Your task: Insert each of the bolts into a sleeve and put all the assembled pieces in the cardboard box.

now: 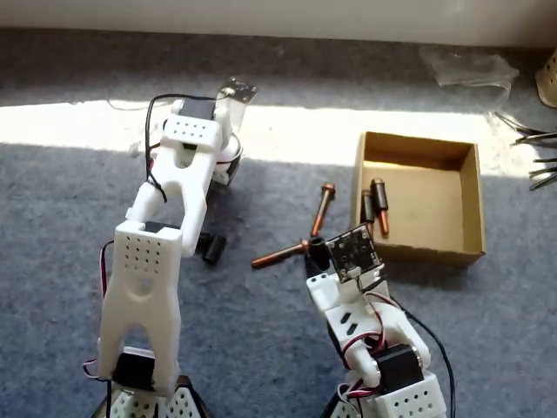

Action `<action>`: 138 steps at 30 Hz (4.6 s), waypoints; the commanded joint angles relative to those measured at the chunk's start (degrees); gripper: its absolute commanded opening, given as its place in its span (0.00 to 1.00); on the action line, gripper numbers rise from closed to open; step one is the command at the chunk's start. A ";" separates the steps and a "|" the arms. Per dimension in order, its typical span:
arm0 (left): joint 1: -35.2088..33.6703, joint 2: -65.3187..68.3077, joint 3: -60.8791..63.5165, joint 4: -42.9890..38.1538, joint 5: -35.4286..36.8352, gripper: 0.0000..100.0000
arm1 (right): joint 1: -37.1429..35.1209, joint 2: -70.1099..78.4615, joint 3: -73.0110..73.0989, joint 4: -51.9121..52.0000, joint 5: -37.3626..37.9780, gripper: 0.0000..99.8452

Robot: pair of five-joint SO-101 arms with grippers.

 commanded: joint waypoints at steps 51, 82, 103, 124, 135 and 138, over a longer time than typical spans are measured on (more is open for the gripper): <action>6.11 -62.99 31.34 4.13 2.55 0.00 | -12.44 -0.40 8.40 -29.41 0.26 0.00; 11.82 -116.53 88.92 -49.93 10.81 0.00 | -12.35 -0.22 11.56 -32.04 -2.55 0.00; 22.20 -141.14 105.98 -57.23 25.14 0.01 | -12.62 -0.48 11.56 -29.49 -10.81 0.00; 24.31 -141.58 109.23 -61.71 24.97 0.01 | -12.62 -0.57 11.56 -29.49 -2.11 0.00; 24.31 -141.58 110.64 -61.71 25.23 0.01 | -12.62 -0.57 11.56 -29.49 4.22 0.00; 24.40 -141.58 112.40 -61.80 25.23 0.01 | -12.62 -0.57 11.56 -29.49 4.22 0.00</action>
